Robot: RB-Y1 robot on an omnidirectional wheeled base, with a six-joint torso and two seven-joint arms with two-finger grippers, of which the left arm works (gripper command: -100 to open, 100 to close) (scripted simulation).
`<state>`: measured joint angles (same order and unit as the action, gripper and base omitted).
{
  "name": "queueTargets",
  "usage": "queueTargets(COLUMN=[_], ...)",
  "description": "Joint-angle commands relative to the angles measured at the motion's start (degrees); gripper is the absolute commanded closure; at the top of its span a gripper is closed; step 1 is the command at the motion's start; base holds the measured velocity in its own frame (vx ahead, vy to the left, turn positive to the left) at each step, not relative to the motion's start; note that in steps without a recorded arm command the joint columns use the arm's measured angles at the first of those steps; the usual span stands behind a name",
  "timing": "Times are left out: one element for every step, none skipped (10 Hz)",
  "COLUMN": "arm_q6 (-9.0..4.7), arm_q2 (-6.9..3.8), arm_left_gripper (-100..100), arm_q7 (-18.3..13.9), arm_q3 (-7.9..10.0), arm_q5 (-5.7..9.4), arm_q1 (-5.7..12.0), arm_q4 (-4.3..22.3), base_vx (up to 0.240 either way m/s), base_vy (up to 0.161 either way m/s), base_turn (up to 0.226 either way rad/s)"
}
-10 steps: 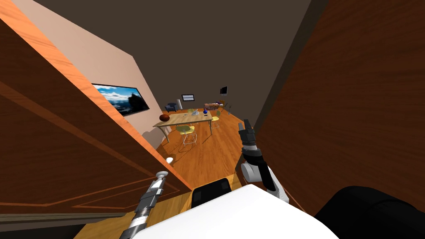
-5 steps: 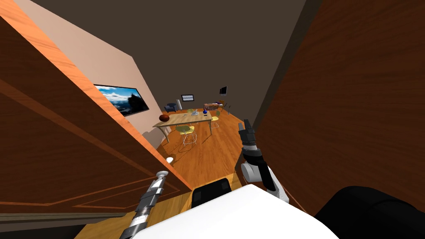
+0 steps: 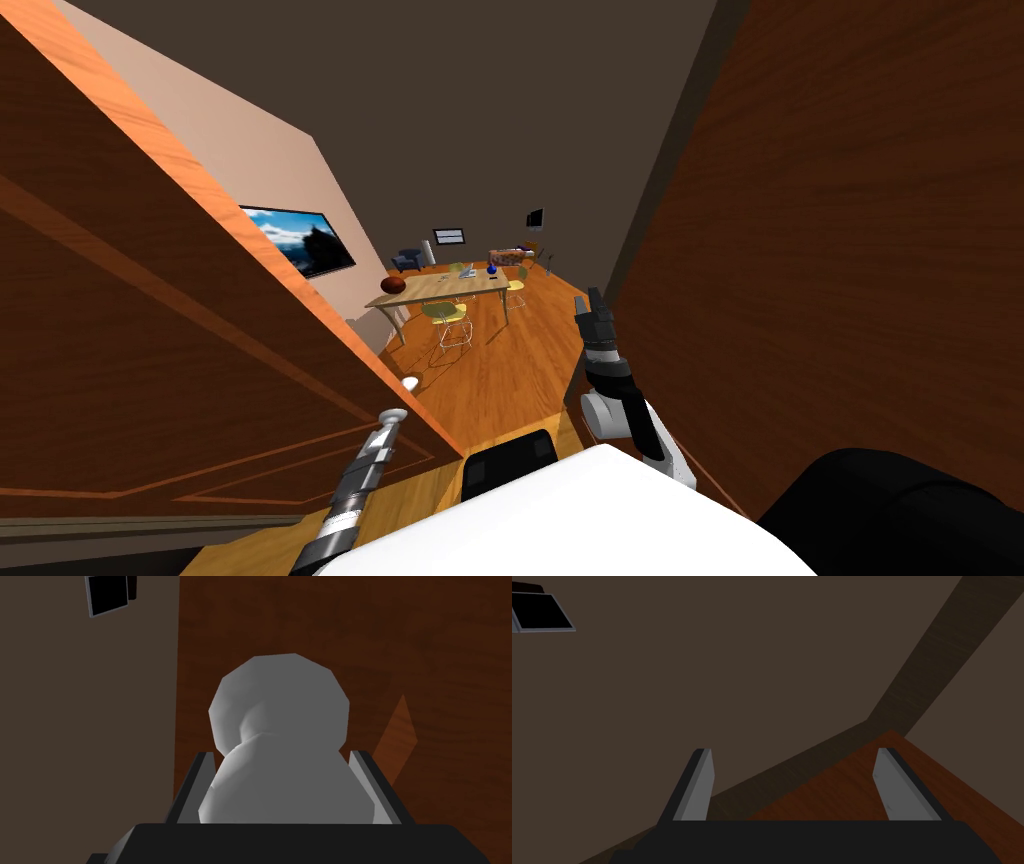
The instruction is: Pull the door open
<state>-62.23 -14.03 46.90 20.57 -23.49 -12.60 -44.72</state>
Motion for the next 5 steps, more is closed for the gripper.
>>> queueTargets(arm_q6=[0.21, 0.21, 0.36, 0.52, 0.52], arm_q2=[0.02, 0.02, -0.03, -0.08, -0.08], arm_left_gripper=[100, 100, 100, 100, 100], arm_q7=[-2.9, -3.5, -5.5, -7.1, -7.5], arm_q3=[-0.73, -0.73, -1.15, -1.57, -1.57], arm_q5=[1.14, 1.14, 1.89, 2.63, 2.63], arm_q1=[0.22, 0.22, 0.45, 0.68, 0.68], arm_q4=[0.2, 0.2, 0.3, 0.4, 0.4], base_vx=[-0.065, -0.042, -0.037, -0.050, -0.043], base_vy=[0.014, 0.010, 0.014, 0.017, 0.019], base_turn=[-0.060, -0.027, -0.033, -0.057, -0.029])
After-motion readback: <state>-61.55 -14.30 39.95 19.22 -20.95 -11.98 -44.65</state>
